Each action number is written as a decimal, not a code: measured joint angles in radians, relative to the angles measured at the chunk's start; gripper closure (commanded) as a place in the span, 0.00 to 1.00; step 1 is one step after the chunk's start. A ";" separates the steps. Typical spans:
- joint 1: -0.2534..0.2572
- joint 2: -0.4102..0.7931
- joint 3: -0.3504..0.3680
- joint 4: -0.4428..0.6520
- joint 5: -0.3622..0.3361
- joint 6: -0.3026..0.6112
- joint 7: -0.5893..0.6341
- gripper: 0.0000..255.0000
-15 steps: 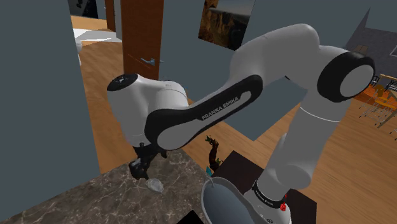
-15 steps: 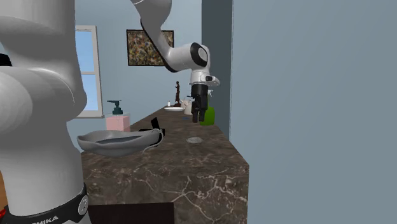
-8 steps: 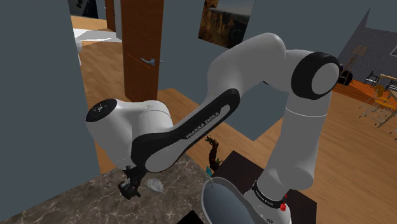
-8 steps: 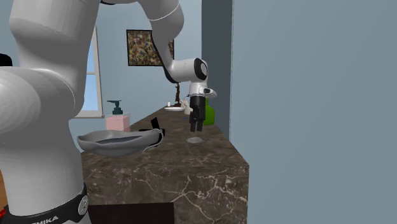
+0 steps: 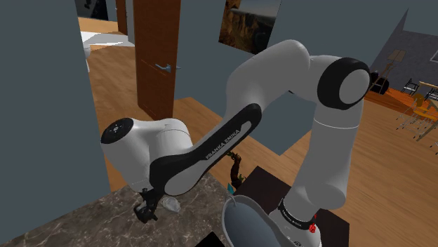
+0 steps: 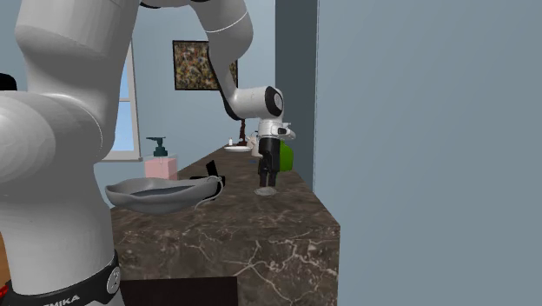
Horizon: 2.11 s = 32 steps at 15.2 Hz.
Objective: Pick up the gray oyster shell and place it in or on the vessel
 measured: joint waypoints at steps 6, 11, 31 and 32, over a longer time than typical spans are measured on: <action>0.000 0.000 0.000 -0.001 0.000 0.001 0.000 1.00; 0.000 -0.001 0.000 0.003 -0.001 0.001 0.001 1.00; -0.080 -0.302 -0.009 -0.235 0.028 0.069 -0.146 0.00; -0.086 -0.347 -0.015 -0.282 0.028 0.095 -0.164 0.00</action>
